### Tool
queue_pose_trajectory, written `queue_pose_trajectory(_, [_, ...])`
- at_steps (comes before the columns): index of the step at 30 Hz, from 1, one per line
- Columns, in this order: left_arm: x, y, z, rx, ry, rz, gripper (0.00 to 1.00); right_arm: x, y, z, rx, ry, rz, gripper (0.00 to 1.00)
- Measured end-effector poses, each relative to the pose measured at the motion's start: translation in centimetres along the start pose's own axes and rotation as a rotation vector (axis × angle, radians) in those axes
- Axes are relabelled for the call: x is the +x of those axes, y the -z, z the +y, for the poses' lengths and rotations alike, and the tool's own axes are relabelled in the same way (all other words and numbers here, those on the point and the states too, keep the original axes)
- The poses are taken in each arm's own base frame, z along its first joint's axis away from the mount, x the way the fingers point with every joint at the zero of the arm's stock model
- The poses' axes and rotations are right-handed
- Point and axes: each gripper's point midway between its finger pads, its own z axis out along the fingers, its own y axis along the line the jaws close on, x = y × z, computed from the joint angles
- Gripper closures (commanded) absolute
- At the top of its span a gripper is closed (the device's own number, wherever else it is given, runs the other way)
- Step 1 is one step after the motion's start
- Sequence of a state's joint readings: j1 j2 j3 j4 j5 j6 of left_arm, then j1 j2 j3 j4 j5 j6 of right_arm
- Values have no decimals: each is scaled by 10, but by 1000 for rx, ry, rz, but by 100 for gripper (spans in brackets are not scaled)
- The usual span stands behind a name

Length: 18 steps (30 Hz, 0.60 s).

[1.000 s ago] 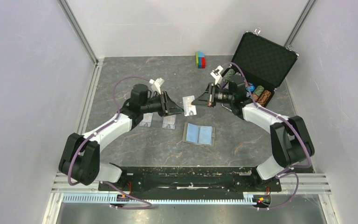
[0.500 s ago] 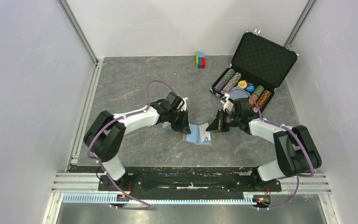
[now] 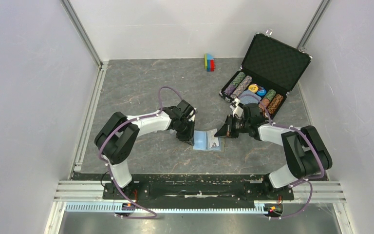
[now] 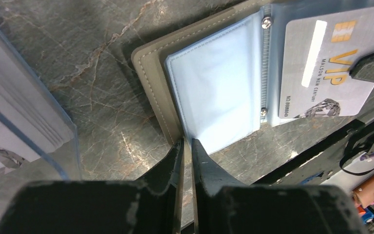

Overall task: Put the credit cards into the card holder
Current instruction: Insert the credit card into the card holder.

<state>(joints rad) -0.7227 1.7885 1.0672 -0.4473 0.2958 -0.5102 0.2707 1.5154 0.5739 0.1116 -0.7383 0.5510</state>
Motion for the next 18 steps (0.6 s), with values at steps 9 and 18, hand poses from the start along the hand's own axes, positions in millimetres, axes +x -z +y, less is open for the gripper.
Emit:
queue_pose_trajectory(9, [3,-4,3,-7,-14,15,85,-2,-5,-1,-15,-58,-11,100])
queue_pose_trajectory(18, [3,-5,3,-8,-14,22,86,9,-12,-9,-13,-142,10,100])
